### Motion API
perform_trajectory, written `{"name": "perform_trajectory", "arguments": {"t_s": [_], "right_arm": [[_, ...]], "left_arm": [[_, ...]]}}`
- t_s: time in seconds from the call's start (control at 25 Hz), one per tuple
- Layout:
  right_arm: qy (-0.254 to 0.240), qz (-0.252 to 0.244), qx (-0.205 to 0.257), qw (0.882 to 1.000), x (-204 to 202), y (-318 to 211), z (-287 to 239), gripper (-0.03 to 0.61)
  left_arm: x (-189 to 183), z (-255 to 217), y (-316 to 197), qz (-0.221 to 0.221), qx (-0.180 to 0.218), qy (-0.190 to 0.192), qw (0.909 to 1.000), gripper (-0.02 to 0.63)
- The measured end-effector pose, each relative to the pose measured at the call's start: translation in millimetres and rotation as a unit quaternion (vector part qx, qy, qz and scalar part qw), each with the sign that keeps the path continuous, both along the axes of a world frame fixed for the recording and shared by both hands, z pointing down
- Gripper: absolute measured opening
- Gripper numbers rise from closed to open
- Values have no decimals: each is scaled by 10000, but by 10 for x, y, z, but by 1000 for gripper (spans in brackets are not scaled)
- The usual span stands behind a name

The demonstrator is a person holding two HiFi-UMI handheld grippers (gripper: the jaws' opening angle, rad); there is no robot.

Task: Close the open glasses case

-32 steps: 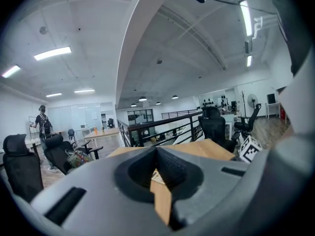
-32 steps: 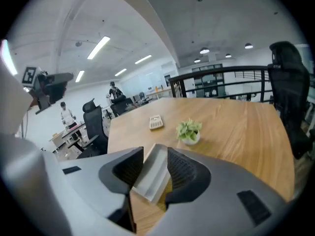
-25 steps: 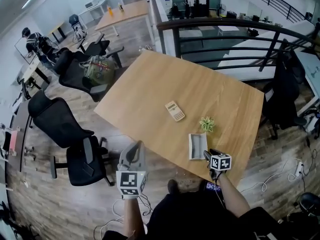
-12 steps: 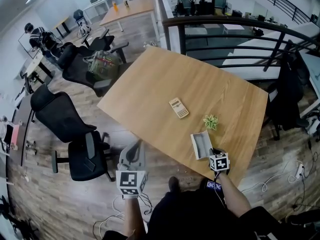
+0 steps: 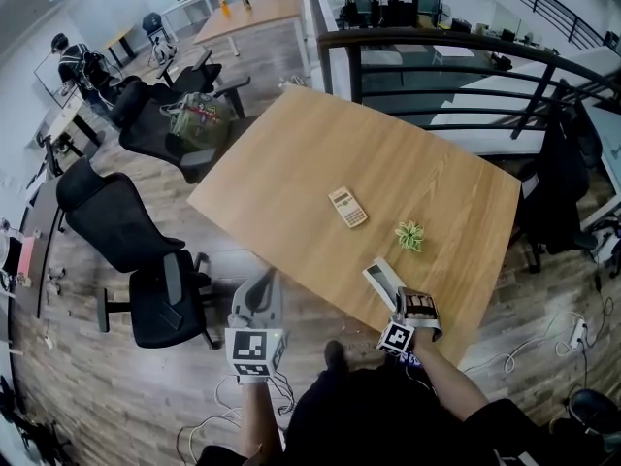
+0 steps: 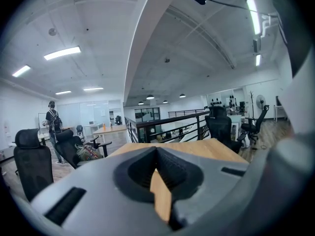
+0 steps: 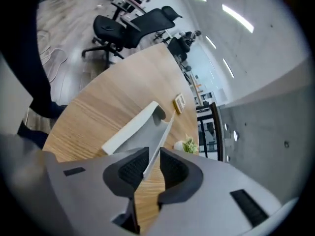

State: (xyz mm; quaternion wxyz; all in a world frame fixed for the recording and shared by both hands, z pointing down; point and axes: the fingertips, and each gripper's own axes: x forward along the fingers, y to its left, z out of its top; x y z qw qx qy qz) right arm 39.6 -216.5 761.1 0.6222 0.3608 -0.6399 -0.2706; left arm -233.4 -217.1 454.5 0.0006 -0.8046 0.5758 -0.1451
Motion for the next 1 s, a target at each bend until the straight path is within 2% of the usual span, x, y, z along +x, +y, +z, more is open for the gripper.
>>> {"name": "perform_trajectory", "arguments": {"t_s": [0.08, 0.16, 0.4, 0.56, 0.68, 0.8, 0.88, 0.96, 1.0], "right_arm": [[206, -398, -43, 9990, -129, 101, 31, 115], [343, -704, -146, 9968, -237, 190, 53, 126], [309, -1021, -577, 9926, -438, 323, 154, 141], [50, -948, -710, 9929, -454, 330, 169, 149], [-476, -804, -1045, 9901, -521, 314, 149, 161], [-1114, -538, -1674, 9781, -584, 384, 199, 184], [-1556, -378, -1990, 9668, -639, 422, 240, 195], [-2130, -26, -2265, 9504, -663, 431, 258, 202], [-2494, 259, -2379, 9384, -653, 412, 258, 126]], "left_arm": [[4, -18, -3, 10, 14, 11, 10000, 2], [11, -28, -9, 18, 25, 27, 10000, 0], [14, 6, -22, 62, 4, 61, 10000, 2], [14, 11, -7, 70, -9, 54, 10000, 2], [-11, 7, -5, 49, -3, 69, 10000, 2], [-13, 26, 14, 40, -26, 66, 10000, 2], [-10, 23, 24, 40, -19, 72, 10000, 2], [-12, 14, 35, 32, -7, 74, 10000, 2], [-17, 7, 42, 22, 0, 73, 10000, 2]]}}
